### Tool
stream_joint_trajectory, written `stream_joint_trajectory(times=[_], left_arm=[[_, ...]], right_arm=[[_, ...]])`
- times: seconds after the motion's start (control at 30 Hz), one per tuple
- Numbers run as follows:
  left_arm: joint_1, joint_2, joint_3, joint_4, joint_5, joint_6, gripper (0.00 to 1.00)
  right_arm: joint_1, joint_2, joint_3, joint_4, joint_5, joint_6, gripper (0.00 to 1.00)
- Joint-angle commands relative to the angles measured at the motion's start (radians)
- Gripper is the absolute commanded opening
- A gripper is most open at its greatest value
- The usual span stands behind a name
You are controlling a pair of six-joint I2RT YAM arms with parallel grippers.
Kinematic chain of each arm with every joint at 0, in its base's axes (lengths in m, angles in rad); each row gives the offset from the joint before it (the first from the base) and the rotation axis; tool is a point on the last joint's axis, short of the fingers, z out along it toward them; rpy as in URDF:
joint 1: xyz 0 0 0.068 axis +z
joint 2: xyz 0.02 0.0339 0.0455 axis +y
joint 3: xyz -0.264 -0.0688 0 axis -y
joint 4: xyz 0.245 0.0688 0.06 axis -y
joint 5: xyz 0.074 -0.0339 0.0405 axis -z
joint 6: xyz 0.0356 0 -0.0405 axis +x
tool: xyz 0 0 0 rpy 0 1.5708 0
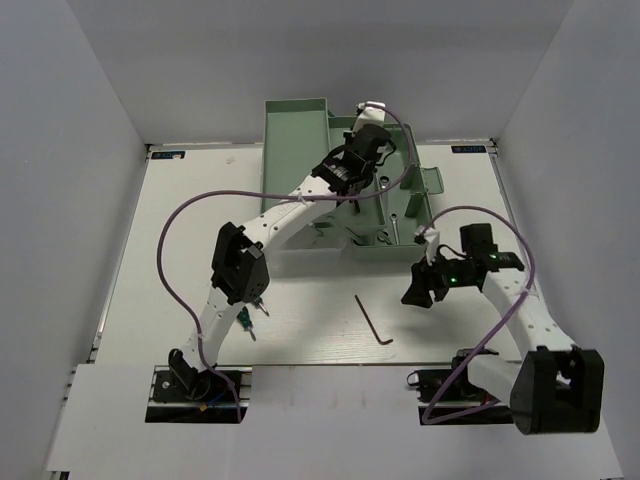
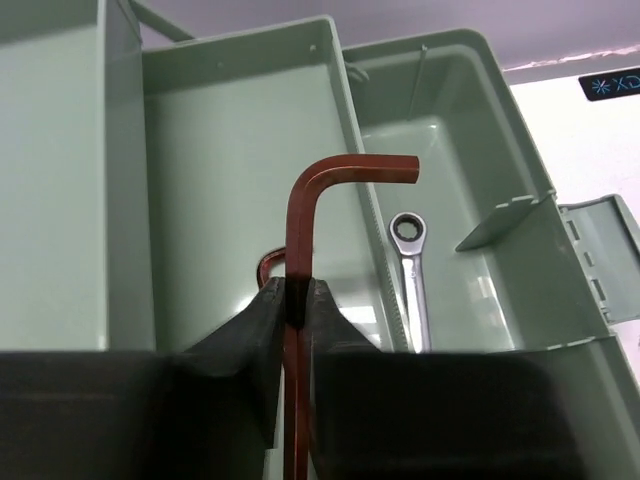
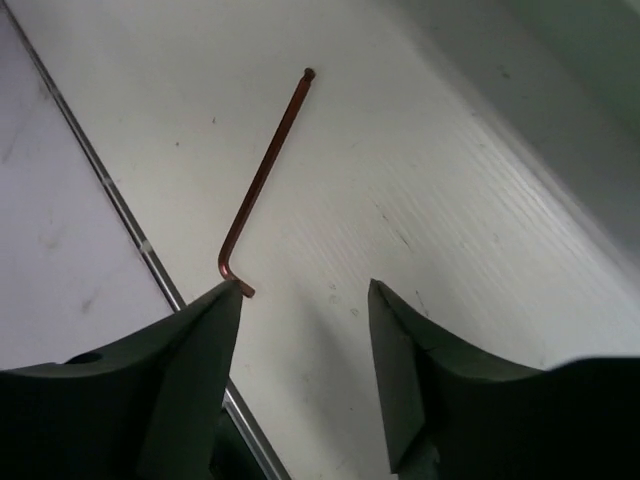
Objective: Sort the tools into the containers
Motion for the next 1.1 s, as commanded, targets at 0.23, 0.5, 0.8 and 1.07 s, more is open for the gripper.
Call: stream_joint_trajectory(times=[0.23,0.5,0.8,1.07], left_arm=[[0.01,-0.128,0.059,0.0,0.128,0.009,0.76],[-0.034,-0.554,-0.299,-0.057,0.122,-0.023,0.79],[-0.043,-1.243,-1.093,-0.303,-0.058,-0.356,0.78],[-0.043,-1.452,-1.36,-0.507,-0.058,-0.634,0.78]], right_arm=[[0.373,0.225,0.063,0.242,0.262,0.196,0.54],[0.583,0.371,0.108,0.264,0.478,0.274,0.54],[0.723,0.389,0.074,0.285,0.565,0.342,0.54],[0.851,0.481,0.085,0.311,0.79,0.397,0.56]])
